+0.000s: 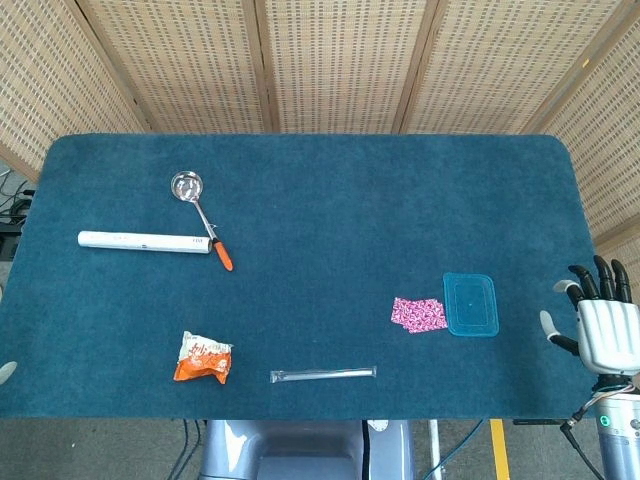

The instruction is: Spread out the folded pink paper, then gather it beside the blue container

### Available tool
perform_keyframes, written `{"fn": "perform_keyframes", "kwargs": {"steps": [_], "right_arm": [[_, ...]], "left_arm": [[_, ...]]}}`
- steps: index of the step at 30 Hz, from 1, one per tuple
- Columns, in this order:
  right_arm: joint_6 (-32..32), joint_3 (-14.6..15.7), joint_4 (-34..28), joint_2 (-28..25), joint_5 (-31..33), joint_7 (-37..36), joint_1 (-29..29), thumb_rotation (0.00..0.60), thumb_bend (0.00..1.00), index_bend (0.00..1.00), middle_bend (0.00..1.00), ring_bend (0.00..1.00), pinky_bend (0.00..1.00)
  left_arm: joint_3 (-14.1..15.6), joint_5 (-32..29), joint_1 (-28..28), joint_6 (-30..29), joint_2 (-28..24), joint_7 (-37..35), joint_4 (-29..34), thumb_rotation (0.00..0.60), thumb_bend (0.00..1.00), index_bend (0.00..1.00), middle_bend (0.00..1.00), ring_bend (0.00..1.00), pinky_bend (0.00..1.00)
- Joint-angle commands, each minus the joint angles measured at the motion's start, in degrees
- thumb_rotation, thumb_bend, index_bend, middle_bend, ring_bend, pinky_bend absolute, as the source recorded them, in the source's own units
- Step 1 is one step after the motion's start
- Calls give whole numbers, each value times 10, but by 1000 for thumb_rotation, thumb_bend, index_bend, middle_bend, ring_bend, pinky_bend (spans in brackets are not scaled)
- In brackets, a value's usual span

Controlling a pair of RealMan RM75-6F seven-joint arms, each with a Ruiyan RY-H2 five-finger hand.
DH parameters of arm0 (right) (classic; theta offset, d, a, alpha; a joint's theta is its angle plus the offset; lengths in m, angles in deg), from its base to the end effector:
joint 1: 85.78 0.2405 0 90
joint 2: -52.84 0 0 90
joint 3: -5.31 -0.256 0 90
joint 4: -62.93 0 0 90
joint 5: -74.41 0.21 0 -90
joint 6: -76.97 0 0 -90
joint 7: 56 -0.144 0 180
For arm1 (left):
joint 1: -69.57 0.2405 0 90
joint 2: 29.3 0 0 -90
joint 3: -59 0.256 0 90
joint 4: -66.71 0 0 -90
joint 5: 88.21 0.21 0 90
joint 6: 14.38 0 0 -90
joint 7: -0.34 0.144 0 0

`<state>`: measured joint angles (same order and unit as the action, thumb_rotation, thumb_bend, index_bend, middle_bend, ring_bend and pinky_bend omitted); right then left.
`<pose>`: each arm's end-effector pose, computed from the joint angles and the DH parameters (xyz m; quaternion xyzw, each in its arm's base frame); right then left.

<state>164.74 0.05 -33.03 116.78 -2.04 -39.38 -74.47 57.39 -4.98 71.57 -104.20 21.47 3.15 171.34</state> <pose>-0.2921 -0.2208 0.1744 0.5875 -0.3047 0.3456 0.6653 -0.3038 0.1383 0.2213 -0.5589 -0.3920 -0.3410 0.6462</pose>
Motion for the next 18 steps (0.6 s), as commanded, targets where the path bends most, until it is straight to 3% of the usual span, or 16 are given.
{"fn": "perform_keyframes", "kwargs": {"steps": [1, 18], "right_arm": [[-2, -2, 0, 0, -1, 0, -2, 600, 414, 387, 238, 7, 0], [-10, -13, 0, 1, -7, 2, -9, 600, 410, 390, 241, 7, 0]], "left_arm": [[0, 0, 0, 0, 0, 0, 0, 600, 31, 0, 0, 0, 0], [0, 0, 0, 0, 0, 0, 0, 600, 31, 0, 0, 0, 0]]}}
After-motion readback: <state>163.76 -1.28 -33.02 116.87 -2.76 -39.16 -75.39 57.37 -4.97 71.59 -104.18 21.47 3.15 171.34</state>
